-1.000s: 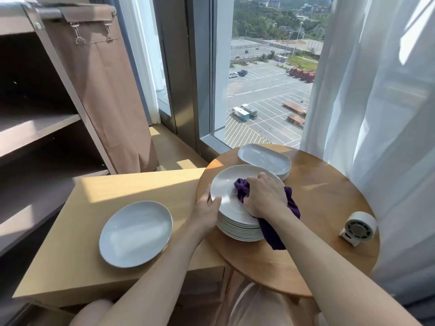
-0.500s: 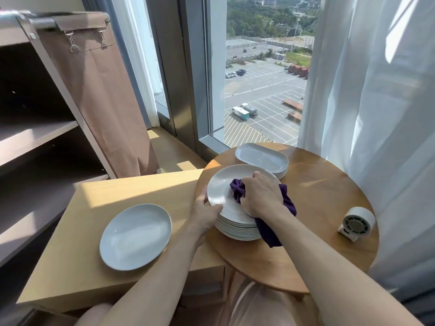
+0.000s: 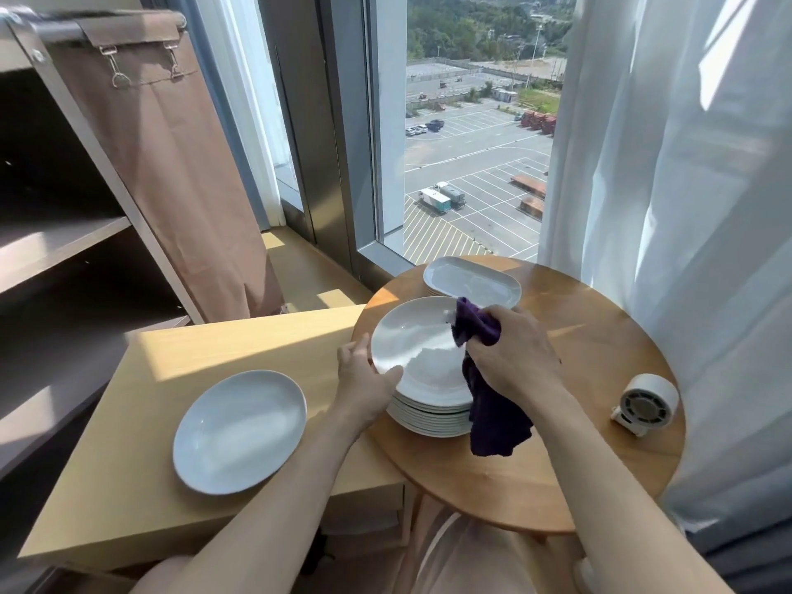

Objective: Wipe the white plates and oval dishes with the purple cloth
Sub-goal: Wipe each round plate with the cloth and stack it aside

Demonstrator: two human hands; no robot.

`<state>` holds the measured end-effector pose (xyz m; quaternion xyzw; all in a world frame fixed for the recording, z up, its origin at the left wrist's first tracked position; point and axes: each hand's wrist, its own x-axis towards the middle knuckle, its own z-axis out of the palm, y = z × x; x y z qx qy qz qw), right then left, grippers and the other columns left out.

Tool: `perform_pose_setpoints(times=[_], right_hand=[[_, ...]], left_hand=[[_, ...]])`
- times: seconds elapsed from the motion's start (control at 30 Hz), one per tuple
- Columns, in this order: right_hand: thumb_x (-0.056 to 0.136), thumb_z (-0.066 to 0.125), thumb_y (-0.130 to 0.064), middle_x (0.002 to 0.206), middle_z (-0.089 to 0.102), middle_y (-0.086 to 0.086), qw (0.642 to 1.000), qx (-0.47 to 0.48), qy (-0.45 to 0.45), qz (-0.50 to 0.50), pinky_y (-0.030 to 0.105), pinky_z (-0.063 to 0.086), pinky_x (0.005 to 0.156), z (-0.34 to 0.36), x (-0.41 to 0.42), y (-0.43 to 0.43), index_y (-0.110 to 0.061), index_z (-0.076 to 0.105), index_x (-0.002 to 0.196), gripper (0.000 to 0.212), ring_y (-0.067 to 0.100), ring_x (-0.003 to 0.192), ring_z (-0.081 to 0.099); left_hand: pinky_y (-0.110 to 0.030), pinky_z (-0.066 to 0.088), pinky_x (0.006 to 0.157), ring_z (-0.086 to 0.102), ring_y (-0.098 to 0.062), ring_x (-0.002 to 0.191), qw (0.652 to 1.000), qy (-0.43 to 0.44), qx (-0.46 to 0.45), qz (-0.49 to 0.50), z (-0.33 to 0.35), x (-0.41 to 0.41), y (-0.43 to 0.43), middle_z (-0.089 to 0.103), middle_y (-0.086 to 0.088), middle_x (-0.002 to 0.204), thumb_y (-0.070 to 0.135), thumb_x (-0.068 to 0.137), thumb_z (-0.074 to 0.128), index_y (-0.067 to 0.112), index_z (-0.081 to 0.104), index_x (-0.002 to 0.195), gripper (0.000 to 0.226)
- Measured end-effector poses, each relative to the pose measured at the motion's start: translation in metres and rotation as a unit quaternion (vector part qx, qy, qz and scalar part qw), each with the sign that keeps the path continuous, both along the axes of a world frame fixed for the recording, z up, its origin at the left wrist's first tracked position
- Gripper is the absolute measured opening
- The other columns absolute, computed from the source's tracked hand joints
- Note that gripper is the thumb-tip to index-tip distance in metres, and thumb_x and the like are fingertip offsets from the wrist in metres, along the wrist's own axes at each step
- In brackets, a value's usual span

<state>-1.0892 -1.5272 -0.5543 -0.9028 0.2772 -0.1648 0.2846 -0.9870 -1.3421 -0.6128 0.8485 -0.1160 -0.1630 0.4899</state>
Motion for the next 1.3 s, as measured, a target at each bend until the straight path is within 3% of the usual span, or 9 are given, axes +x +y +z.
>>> perform_pose_setpoints(times=[0.07, 0.17, 0.33, 0.5, 0.63, 0.77, 0.93, 1.17, 1.3], right_hand=[[0.080, 0.062, -0.031, 0.095, 0.063, -0.006, 0.997, 0.067, -0.033, -0.032, 0.038, 0.049, 0.076, -0.004, -0.011, -0.008, -0.035, 0.067, 0.089, 0.010, 0.019, 0.089, 0.060], [0.076, 0.061, -0.034, 0.091, 0.069, -0.005, 0.989, 0.128, -0.065, -0.045, 0.036, 0.050, 0.078, -0.015, -0.025, -0.011, -0.034, 0.070, 0.089, 0.016, 0.018, 0.089, 0.063], [0.071, 0.059, -0.042, 0.095, 0.066, -0.013, 0.978, 0.146, -0.143, -0.030, 0.017, 0.042, 0.073, -0.030, -0.036, -0.006, -0.051, 0.067, 0.091, 0.023, -0.002, 0.088, 0.060], [0.074, 0.066, -0.038, 0.097, 0.068, -0.012, 0.969, 0.164, -0.185, -0.019, 0.023, 0.047, 0.077, -0.044, -0.047, -0.006, -0.043, 0.070, 0.099, 0.025, 0.004, 0.090, 0.064], [0.076, 0.068, -0.035, 0.099, 0.066, -0.016, 0.959, 0.170, -0.225, -0.012, 0.014, 0.045, 0.079, -0.052, -0.055, -0.005, -0.045, 0.070, 0.099, 0.025, 0.004, 0.094, 0.064], [0.077, 0.070, -0.035, 0.101, 0.065, -0.021, 0.945, 0.177, -0.274, -0.023, 0.007, 0.044, 0.078, -0.062, -0.064, 0.002, -0.058, 0.065, 0.098, 0.031, 0.003, 0.095, 0.065], [0.079, 0.072, -0.029, 0.105, 0.064, -0.023, 0.938, 0.170, -0.300, -0.019, 0.010, 0.047, 0.082, -0.067, -0.067, 0.003, -0.062, 0.064, 0.099, 0.039, 0.003, 0.099, 0.065], [0.082, 0.074, -0.027, 0.106, 0.064, -0.018, 0.926, 0.141, -0.349, -0.027, 0.008, 0.046, 0.081, -0.069, -0.066, 0.011, -0.050, 0.063, 0.107, 0.036, 0.006, 0.099, 0.066], [0.083, 0.075, -0.026, 0.106, 0.065, -0.016, 0.916, 0.120, -0.381, -0.026, 0.012, 0.048, 0.082, -0.067, -0.066, 0.017, -0.049, 0.063, 0.110, 0.037, 0.009, 0.097, 0.066]], left_hand=[[-0.042, 0.031, 0.120, 0.025, -0.019, 0.145, 0.996, -0.068, 0.028, -0.045, 0.000, -0.007, 0.007, 0.025, 0.002, 0.154, 0.046, 0.082, 0.080, 0.023, 0.024, 0.160, 0.098], [-0.034, 0.025, 0.117, 0.017, -0.008, 0.146, 0.971, -0.188, 0.063, -0.135, -0.001, -0.021, 0.017, 0.023, 0.008, 0.158, 0.067, 0.073, 0.071, 0.036, 0.043, 0.145, 0.083], [-0.033, 0.045, 0.106, 0.058, -0.012, 0.115, 0.900, -0.360, 0.109, -0.219, 0.008, -0.034, 0.019, 0.071, 0.008, 0.118, 0.033, 0.089, 0.073, 0.024, 0.077, 0.105, 0.018], [-0.033, 0.054, 0.070, 0.064, -0.020, 0.072, 0.785, -0.473, 0.238, -0.321, 0.024, -0.035, 0.013, 0.070, 0.002, 0.082, 0.017, 0.092, 0.061, 0.018, 0.072, 0.087, 0.011], [-0.032, 0.049, 0.063, 0.063, -0.024, 0.063, 0.728, -0.515, 0.290, -0.346, 0.033, -0.033, 0.005, 0.068, -0.001, 0.074, 0.010, 0.087, 0.064, 0.017, 0.068, 0.079, 0.011], [-0.034, 0.054, 0.072, 0.064, -0.024, 0.069, 0.731, -0.519, 0.277, -0.348, 0.031, -0.031, 0.007, 0.070, -0.001, 0.082, 0.014, 0.096, 0.054, 0.016, 0.069, 0.087, 0.017], [-0.037, 0.053, 0.064, 0.062, -0.025, 0.065, 0.731, -0.546, 0.233, -0.337, 0.032, -0.034, 0.013, 0.066, -0.002, 0.076, 0.009, 0.090, 0.066, 0.014, 0.067, 0.082, 0.010], [-0.026, 0.038, 0.054, 0.063, -0.024, 0.067, 0.826, -0.479, 0.155, -0.255, 0.041, -0.042, 0.016, 0.068, -0.002, 0.080, 0.004, 0.087, 0.073, 0.013, 0.068, 0.090, 0.010], [-0.034, 0.051, 0.066, 0.066, -0.023, 0.078, 0.881, -0.407, 0.107, -0.215, 0.064, -0.038, 0.006, 0.075, 0.001, 0.091, 0.012, 0.094, 0.068, 0.016, 0.074, 0.099, 0.008]])
